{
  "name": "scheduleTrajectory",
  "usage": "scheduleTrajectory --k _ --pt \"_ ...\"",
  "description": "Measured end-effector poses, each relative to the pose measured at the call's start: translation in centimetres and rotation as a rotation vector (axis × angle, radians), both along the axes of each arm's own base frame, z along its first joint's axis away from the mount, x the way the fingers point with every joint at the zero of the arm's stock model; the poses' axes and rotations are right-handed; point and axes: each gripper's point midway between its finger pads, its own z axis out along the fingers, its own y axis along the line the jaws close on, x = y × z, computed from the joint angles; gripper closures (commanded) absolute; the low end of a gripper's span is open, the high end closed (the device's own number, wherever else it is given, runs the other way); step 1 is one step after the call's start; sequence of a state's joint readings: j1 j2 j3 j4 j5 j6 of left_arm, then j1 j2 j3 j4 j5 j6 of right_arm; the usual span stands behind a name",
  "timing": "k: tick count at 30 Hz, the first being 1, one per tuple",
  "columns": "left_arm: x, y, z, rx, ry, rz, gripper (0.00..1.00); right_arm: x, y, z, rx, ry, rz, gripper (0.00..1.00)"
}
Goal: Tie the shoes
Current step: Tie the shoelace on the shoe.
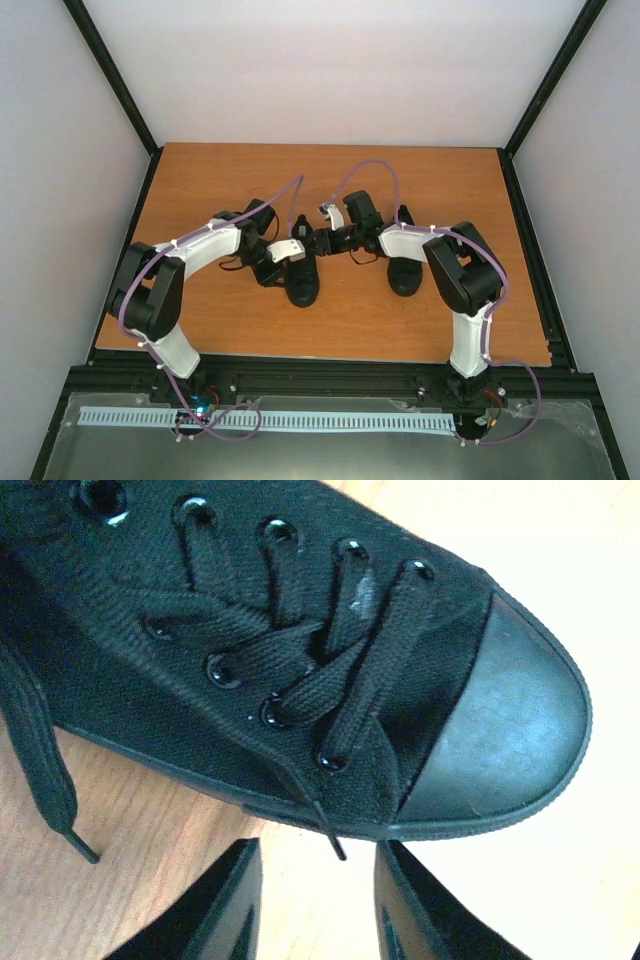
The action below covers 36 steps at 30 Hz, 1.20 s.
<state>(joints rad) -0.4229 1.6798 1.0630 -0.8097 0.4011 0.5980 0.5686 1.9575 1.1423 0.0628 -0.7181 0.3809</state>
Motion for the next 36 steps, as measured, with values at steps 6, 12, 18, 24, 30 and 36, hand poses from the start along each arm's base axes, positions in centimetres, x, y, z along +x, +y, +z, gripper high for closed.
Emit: scheduleTrajectory --k 6,12,18,24,30,36 --pt "1.1 -0.6 2.7 -0.03 -0.052 -0.03 0.55 0.4 0.5 0.4 0.014 0.002 -0.007 0.62" --pt "4.5 -2.1 6.8 -0.081 -0.186 -0.031 0.49 0.9 1.0 0.8 0.026 -0.001 -0.009 0.86" --pt "6.8 -2.5 7.9 -0.082 -0.269 -0.011 0.49 0.9 0.9 0.6 0.017 -0.001 -0.012 0.97" --pt "7.8 -3.4 5.8 -0.049 -0.272 -0.011 0.48 0.9 0.6 0.7 0.004 -0.001 -0.023 0.97" --pt "8.6 -4.2 5.2 -0.05 -0.306 -0.023 0.63 0.7 0.0 1.6 -0.005 -0.021 -0.047 0.97" --pt "8.4 -4.2 4.2 -0.046 -0.303 -0.035 0.69 0.8 -0.3 2.1 -0.009 -0.036 -0.067 0.97"
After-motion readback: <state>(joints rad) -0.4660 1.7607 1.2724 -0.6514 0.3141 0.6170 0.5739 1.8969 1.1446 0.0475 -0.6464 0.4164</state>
